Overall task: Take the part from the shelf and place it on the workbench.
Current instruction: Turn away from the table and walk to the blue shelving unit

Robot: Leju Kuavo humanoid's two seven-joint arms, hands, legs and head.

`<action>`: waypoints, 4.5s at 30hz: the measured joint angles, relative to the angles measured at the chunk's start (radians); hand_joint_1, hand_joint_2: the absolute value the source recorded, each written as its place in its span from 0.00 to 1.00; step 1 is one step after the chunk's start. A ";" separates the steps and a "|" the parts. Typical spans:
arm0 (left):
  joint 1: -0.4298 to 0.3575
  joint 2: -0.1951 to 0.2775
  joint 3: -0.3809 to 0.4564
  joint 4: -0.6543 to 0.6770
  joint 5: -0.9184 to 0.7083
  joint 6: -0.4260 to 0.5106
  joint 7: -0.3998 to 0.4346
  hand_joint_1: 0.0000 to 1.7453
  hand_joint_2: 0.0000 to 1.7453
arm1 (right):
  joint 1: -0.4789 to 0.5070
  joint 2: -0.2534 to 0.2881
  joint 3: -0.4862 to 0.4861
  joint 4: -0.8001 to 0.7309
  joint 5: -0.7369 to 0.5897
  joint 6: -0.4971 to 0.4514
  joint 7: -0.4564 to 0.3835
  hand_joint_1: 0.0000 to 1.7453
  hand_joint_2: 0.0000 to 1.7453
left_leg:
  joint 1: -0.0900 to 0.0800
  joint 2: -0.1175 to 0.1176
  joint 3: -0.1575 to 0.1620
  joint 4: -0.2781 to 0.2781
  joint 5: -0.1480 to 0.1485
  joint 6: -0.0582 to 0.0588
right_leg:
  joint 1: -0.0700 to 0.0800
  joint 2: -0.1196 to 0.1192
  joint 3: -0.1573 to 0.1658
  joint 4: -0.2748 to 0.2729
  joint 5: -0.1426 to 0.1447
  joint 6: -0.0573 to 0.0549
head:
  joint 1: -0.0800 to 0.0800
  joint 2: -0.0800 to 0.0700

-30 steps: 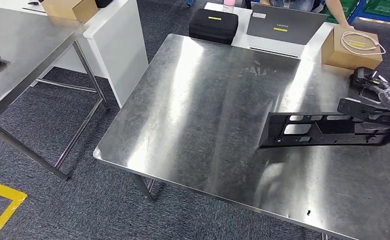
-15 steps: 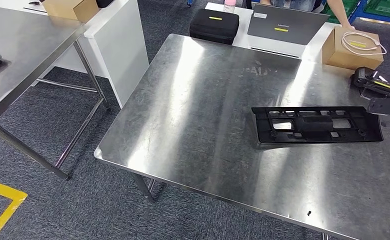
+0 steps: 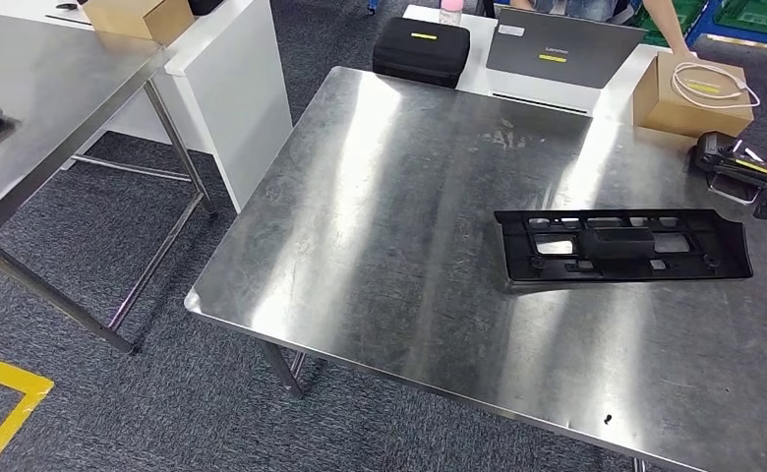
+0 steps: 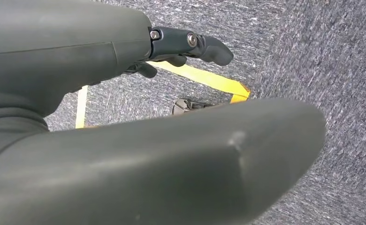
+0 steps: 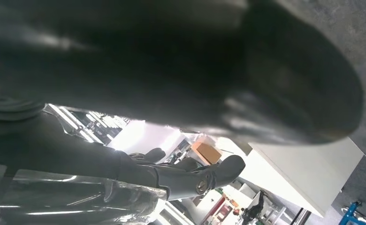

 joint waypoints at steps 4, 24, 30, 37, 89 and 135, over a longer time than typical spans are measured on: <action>0.000 0.000 0.000 0.000 0.000 -0.002 0.000 0.00 0.00 | 0.000 -0.001 0.000 0.003 0.000 -0.003 0.002 0.00 0.00 | 0.000 0.000 0.000 0.000 0.000 0.000 | 0.000 0.000 0.000 0.000 0.000 0.000 | 0.000 0.000; -0.001 -0.008 -0.017 0.000 -0.005 -0.009 -0.005 0.00 0.00 | 0.029 0.002 0.000 0.018 0.001 -0.034 0.037 0.00 0.00 | -0.032 0.002 -0.019 -0.016 0.047 0.046 | 0.018 -0.001 0.024 0.020 -0.041 -0.013 | -0.001 0.000; 0.000 -0.006 -0.026 0.001 -0.011 -0.007 -0.008 0.00 0.00 | 0.041 0.003 0.000 0.023 -0.002 -0.041 0.038 0.00 0.00 | -0.008 0.006 -0.082 0.132 -0.068 -0.006 | 0.000 -0.004 0.001 0.019 -0.006 -0.052 | -0.002 0.000; -0.004 -0.006 -0.029 0.001 -0.013 -0.007 -0.010 0.00 0.00 | 0.050 -0.007 0.000 0.025 -0.003 -0.046 0.035 0.00 0.00 | 0.035 0.010 0.050 0.055 -0.086 -0.037 | -0.011 -0.004 -0.044 0.017 0.036 -0.026 | -0.001 0.000; -0.012 -0.014 -0.056 -0.001 0.009 0.009 -0.067 0.00 0.00 | 0.892 0.356 -0.387 0.032 -0.241 -0.873 0.140 0.00 0.00 | -0.002 -0.009 -0.063 -0.005 0.079 -0.005 | 0.024 -0.009 0.102 -0.011 -0.083 -0.059 | 0.006 0.000; -0.047 0.047 -0.091 -0.002 -0.011 -0.002 -0.098 0.00 0.00 | 1.139 0.692 -0.558 0.084 -0.334 -0.650 -0.033 0.00 1.00 | 0.028 0.013 0.117 -0.030 -0.064 -0.010 | 0.032 -0.003 0.011 0.033 -0.022 -0.047 | 0.008 0.000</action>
